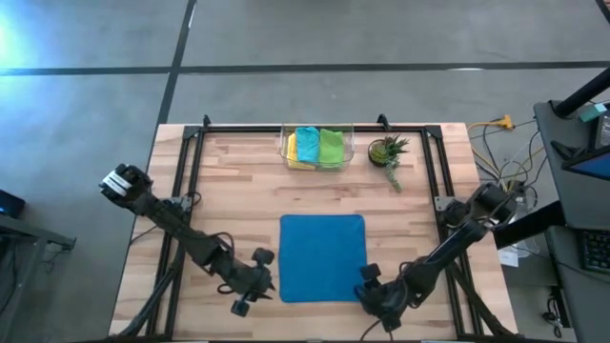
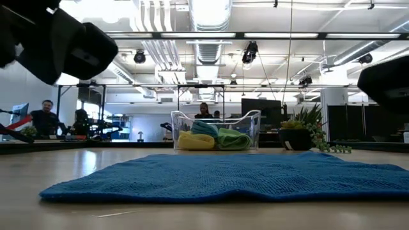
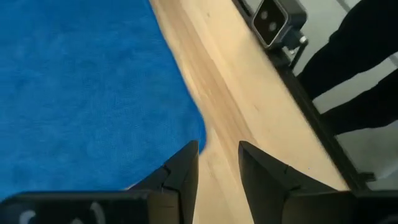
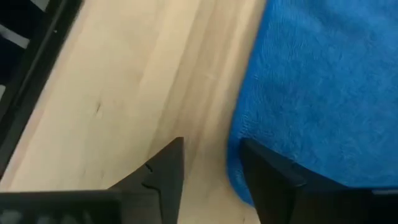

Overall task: Fold microfiber towels
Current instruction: Fold the dark blue microfiber towel

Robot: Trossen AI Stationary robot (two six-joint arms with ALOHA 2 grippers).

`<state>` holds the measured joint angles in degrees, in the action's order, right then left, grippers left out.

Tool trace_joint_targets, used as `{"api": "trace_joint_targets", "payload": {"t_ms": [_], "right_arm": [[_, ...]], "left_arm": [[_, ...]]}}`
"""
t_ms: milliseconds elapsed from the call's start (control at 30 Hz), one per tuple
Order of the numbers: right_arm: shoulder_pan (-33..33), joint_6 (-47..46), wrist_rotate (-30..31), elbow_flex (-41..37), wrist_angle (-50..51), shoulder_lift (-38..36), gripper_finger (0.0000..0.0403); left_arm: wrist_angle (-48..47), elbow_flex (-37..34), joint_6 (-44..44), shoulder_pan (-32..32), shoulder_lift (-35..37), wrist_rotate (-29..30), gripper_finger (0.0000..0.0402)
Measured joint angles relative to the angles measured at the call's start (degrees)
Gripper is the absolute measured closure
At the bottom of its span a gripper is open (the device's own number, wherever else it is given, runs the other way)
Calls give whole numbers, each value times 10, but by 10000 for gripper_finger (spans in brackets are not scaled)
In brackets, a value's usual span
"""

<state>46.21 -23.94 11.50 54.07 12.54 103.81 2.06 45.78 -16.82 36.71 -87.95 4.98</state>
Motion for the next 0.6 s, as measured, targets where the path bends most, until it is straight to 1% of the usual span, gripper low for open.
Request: {"api": "trace_joint_targets", "payload": {"t_ms": [100, 200, 333, 433, 500, 600], "right_arm": [[-8, -25, -14, 0, -2, 5, 270], [-13, -29, -21, 2, -1, 5, 292], [-28, -52, -27, 2, 10, 5, 320], [-41, -61, -38, 2, 24, 4, 339], [-49, -59, -49, 2, 25, 4, 351], [-57, -58, -63, 6, 31, 4, 368]], "left_arm": [[7, 0, 27, 0, 0, 9, 304], [6, 0, 49, 0, 0, 28, 304], [7, -1, 83, 0, -4, 31, 304], [6, -2, 87, 0, -18, 30, 301], [10, -2, 87, 0, -31, 24, 292], [27, -2, 86, 0, -55, 11, 267]]}}
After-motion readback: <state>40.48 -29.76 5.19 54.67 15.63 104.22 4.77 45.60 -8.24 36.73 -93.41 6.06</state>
